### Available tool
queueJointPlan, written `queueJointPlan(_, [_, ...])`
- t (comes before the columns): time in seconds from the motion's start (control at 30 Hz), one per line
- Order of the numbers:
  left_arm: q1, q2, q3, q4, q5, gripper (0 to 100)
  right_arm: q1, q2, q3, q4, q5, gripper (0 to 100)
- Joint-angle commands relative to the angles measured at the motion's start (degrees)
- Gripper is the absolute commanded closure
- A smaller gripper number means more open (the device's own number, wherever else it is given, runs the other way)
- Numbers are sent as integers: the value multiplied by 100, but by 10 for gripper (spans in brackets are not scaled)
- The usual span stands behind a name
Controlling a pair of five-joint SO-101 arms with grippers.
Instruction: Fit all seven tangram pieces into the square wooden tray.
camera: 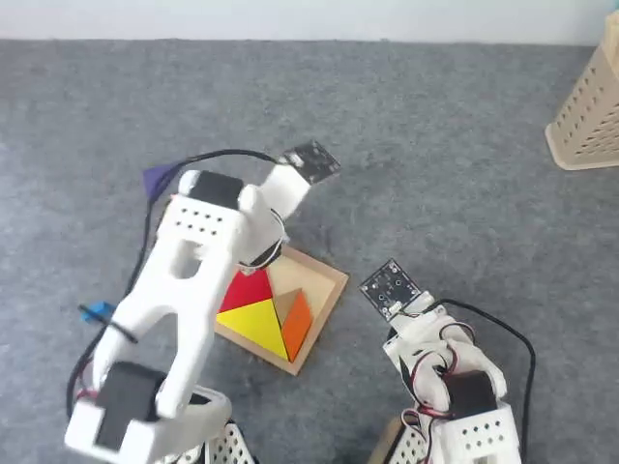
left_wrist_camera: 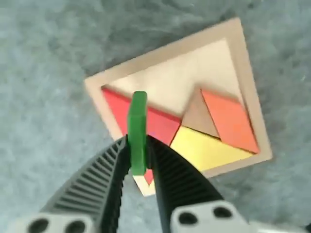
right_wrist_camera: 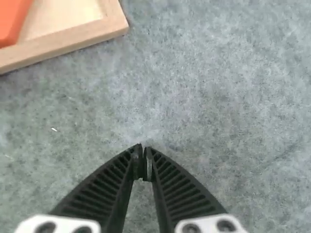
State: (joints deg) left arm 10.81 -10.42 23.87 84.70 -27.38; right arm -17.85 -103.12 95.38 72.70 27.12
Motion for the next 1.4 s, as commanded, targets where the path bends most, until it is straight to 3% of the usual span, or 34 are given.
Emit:
queueJointPlan(0.0, [167, 571, -48, -299, -818, 988, 4, -84, 105, 31, -35, 991])
queueJointPlan(0.27, [756, 1099, -75, -396, -1319, 988, 4, -84, 105, 31, -35, 991])
queueJointPlan(0.93, [668, 1152, -48, -510, -1327, 986, 4, -84, 105, 31, -35, 991])
queueJointPlan(1.1, [668, 1152, -48, -510, -1327, 910, 4, -84, 105, 31, -35, 991])
queueJointPlan(1.37, [527, 1152, -154, -536, -1319, 904, 4, -84, 105, 31, -35, 991])
